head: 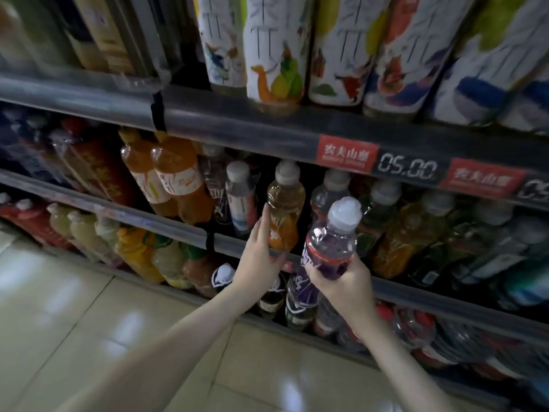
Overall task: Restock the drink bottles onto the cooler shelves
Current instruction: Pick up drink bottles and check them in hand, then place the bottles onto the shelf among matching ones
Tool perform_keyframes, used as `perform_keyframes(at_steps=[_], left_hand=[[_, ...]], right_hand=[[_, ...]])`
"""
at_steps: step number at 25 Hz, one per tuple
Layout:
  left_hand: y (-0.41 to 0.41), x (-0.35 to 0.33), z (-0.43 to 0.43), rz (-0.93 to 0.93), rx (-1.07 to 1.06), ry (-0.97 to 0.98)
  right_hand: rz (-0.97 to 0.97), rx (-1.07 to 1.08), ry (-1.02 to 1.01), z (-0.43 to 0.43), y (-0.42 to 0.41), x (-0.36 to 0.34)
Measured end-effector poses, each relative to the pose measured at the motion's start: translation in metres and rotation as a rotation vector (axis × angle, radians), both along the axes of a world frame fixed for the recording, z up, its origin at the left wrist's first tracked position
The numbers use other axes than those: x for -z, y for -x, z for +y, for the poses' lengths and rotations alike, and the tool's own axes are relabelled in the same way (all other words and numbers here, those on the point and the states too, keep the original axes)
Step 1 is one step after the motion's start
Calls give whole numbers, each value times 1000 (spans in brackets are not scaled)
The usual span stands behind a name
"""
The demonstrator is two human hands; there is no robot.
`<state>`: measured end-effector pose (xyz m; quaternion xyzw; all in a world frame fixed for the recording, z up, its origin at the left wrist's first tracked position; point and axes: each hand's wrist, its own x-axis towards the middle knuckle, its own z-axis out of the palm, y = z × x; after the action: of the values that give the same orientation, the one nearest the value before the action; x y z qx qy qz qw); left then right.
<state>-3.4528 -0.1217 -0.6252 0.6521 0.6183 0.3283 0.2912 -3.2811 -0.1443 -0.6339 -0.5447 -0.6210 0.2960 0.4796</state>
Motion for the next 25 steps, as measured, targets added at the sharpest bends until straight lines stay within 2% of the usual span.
perform_keyframes(at_steps=[5, 9, 15, 19, 20, 21, 23, 25], left_hand=[[-11, 43, 45, -104, -70, -226], [-19, 55, 71, -96, -169, -344], [-23, 66, 82, -124, -200, -417], [-26, 63, 77, -108, -157, -359], [-28, 62, 70, -87, -178, -396], [-31, 62, 61, -56, -206, -494], [-42, 65, 43, 39, -213, -843], [-56, 73, 34, 82, -98, -1095]], right_hand=[[5, 78, -261, 25, 2, 39], [2, 117, -411, 41, -3, 52], [49, 140, -516, 34, -24, 61], [20, 127, -481, 39, -34, 55], [1, 120, -478, 39, -33, 52], [-8, 109, -483, 39, -31, 49], [8, 86, -503, 36, -32, 46], [45, 86, -528, 29, -39, 47]])
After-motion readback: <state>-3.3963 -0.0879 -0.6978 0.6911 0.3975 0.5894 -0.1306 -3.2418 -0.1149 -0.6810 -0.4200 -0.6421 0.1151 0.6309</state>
